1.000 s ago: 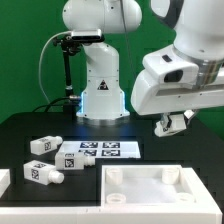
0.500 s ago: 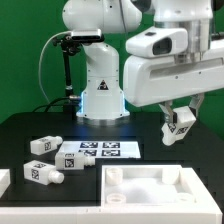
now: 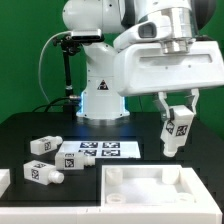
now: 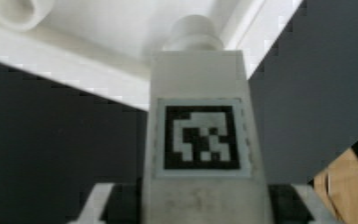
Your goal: Assemble one leg
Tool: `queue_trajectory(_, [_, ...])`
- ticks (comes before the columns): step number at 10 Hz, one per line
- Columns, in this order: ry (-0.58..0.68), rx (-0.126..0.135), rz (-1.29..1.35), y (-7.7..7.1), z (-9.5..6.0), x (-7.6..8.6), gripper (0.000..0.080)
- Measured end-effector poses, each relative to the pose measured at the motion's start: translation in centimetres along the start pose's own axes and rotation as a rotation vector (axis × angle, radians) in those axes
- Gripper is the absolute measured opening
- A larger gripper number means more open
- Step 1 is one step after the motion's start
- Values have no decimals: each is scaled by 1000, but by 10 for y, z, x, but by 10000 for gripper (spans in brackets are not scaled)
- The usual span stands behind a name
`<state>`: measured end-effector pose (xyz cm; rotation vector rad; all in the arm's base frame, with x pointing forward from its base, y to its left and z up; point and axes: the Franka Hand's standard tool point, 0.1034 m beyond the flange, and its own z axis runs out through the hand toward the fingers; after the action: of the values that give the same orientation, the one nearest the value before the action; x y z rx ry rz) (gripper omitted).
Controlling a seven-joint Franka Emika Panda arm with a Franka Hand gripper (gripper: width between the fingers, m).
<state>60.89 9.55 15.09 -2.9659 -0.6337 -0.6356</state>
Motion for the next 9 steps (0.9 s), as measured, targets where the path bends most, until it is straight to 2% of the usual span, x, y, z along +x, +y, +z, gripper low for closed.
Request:
queue_trajectory(1, [3, 0, -5, 8, 10, 1, 287])
queue_trajectory(2, [7, 10, 15, 10, 22, 14, 287])
queue_trajectory(3, [3, 30, 17, 1, 30, 25, 287])
queue_trajectory(5, [31, 36, 28, -11, 28, 37, 287])
queue_trajectory(6, [45, 27, 20, -6, 31, 34, 287])
queue_trajectory(8, [31, 29, -10, -1, 32, 31, 287])
queue_trajectory(9, [5, 39, -20, 16, 32, 25, 287])
